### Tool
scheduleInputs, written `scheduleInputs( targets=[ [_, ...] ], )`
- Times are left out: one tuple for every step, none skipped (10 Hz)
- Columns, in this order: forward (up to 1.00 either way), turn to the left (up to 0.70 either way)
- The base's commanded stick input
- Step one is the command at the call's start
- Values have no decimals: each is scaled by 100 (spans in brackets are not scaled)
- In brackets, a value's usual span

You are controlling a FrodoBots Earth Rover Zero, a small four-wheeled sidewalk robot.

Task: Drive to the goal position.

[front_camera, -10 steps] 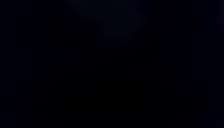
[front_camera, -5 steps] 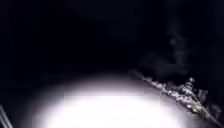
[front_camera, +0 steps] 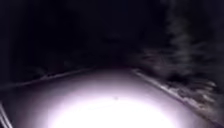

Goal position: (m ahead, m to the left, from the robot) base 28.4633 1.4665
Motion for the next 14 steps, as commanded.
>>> scheduleInputs(
  targets=[
    [100, 0],
    [100, 0],
    [100, 0],
    [100, 0],
    [100, 0],
    [100, 0],
    [100, 0],
    [100, 0],
    [100, 0],
    [100, 0],
    [100, 0],
    [100, 0],
    [100, 0],
    [100, 0]
  ],
)
